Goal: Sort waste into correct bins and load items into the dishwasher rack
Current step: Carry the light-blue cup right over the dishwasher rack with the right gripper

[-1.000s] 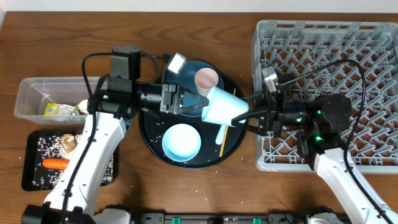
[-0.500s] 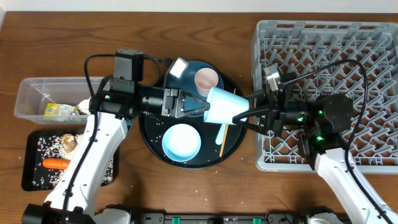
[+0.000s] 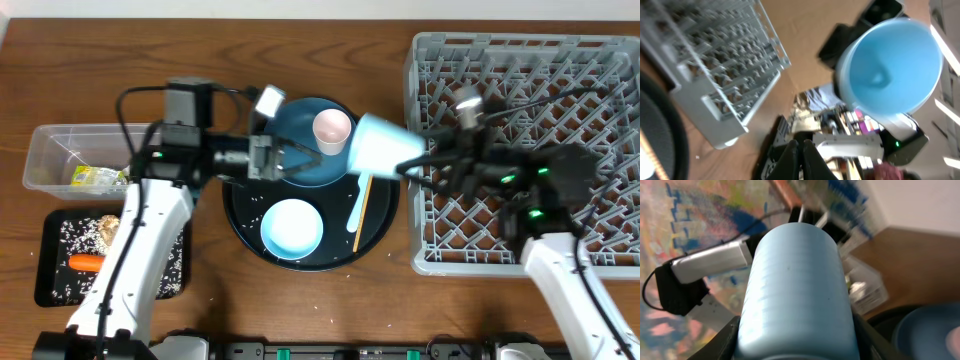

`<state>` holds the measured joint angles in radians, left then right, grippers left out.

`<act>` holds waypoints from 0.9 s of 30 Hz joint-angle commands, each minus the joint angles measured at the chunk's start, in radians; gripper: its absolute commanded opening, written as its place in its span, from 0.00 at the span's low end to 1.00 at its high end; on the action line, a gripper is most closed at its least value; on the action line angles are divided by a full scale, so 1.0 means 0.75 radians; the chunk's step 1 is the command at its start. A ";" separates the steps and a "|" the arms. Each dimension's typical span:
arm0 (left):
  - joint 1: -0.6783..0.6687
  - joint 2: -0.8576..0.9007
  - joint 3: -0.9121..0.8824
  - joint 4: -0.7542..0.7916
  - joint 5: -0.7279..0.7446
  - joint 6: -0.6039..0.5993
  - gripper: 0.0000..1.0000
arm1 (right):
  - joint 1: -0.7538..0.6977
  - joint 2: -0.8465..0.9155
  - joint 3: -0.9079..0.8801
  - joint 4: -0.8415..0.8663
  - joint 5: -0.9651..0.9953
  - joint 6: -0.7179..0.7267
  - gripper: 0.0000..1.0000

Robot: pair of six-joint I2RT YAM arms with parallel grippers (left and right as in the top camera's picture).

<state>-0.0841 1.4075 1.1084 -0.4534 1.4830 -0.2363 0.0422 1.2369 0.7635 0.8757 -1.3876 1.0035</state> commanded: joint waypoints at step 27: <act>0.035 0.004 0.011 -0.531 -0.794 0.236 0.08 | -0.603 -0.009 0.329 0.006 -0.230 0.732 0.05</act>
<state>-0.0605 1.4075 1.1076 -0.8486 0.9375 -0.0769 -0.4026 1.2366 0.9867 0.8772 -1.5463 1.5238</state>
